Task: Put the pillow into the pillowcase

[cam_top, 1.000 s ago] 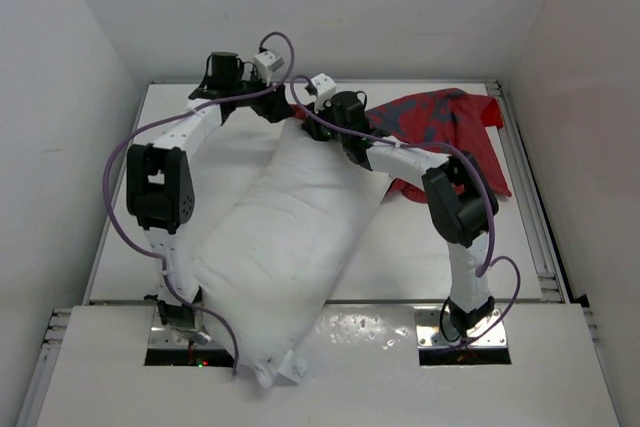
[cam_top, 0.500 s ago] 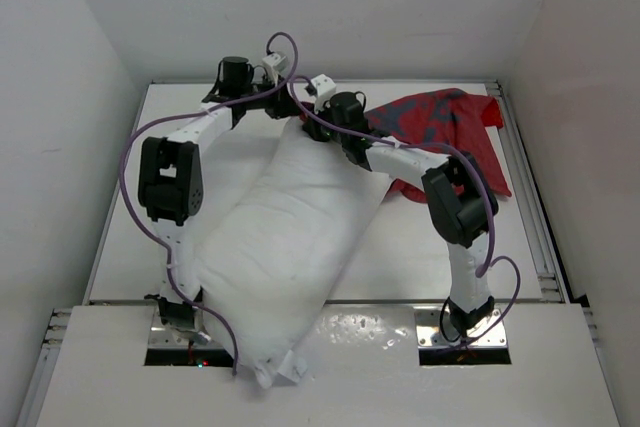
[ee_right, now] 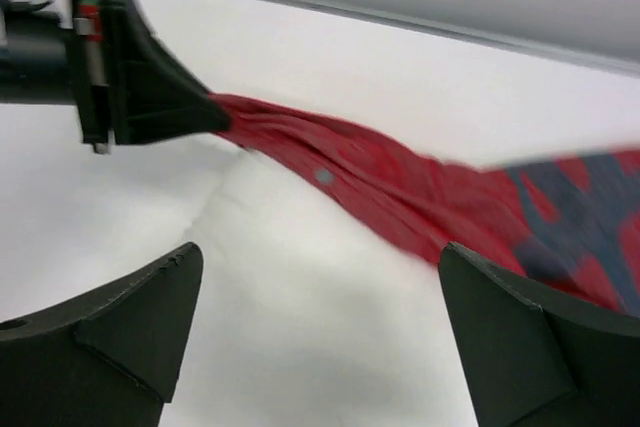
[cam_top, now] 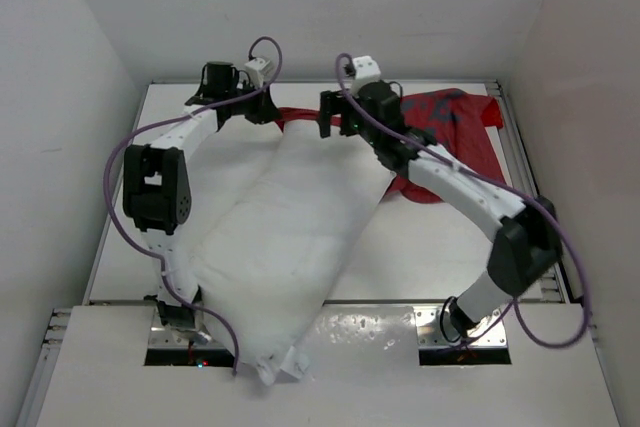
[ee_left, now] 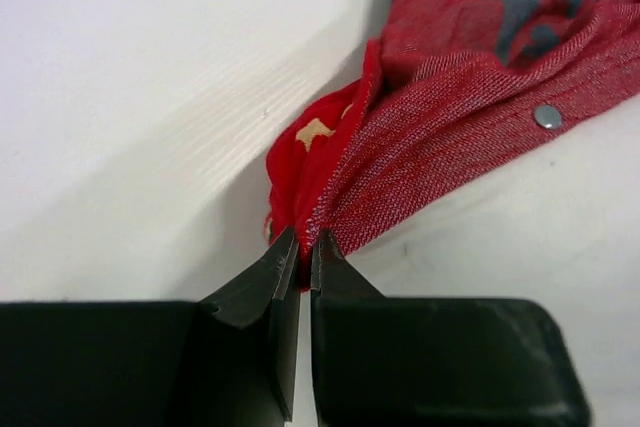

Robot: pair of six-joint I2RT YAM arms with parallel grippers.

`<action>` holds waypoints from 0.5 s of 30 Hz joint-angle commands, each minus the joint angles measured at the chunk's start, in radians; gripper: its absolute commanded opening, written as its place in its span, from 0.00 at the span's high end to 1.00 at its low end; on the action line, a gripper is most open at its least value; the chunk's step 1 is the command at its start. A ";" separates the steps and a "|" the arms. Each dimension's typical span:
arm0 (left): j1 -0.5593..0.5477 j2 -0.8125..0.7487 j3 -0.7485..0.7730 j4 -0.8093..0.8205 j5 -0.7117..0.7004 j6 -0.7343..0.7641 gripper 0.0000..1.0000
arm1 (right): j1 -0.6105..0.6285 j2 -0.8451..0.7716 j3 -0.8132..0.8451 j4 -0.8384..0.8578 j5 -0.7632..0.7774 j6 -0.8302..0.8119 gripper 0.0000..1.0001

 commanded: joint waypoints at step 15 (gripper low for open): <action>0.030 -0.162 0.013 -0.218 0.020 0.076 1.00 | -0.069 -0.442 -0.748 0.191 0.044 0.688 0.01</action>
